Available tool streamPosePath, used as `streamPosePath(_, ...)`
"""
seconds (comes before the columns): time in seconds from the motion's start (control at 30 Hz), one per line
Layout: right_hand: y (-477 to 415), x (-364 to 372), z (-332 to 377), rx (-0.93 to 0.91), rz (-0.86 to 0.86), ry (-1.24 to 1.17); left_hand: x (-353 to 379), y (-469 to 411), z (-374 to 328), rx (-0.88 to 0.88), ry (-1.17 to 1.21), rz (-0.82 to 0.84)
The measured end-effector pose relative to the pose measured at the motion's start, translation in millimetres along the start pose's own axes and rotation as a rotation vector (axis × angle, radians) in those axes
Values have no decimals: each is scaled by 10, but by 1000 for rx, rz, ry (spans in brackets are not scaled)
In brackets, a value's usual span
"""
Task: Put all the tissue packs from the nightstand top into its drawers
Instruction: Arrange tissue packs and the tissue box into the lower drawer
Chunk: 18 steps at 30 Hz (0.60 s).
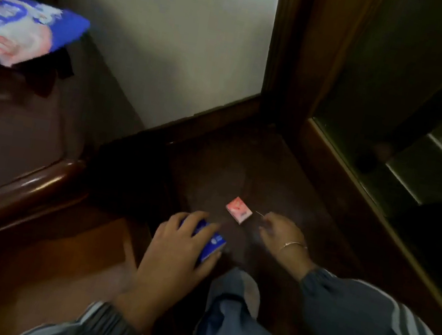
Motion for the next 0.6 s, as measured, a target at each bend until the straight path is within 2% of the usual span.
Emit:
streamPosePath(0.23, -1044, 1238, -292, -13, 138, 252, 328, -343, 310, -123, -102, 130)
streamPosePath(0.4, -1471, 1759, -402, -62, 161, 377, 389, -434, 399, -221, 65, 144)
streamPosePath(0.47, -1432, 1867, -482, -49, 105, 375, 412, -459, 419, -221, 126, 143)
streamPosePath(0.53, -1269, 1882, -639, 49, 54, 330, 431, -466, 434, -255, 261, 147)
streamPosePath(0.6, -1083, 1790, -742, 202, 46, 108, 428, -456, 444, -307, 465, 100)
Point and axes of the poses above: each hand's wrist, its own y-axis away from the middle knuckle, its own x-axis out of the palm, z = x × y, the point moved 5 cm from there along -y, towards the middle knuckle, and after that the axes turned 2 degrees about -y, right-handed, at the moved point
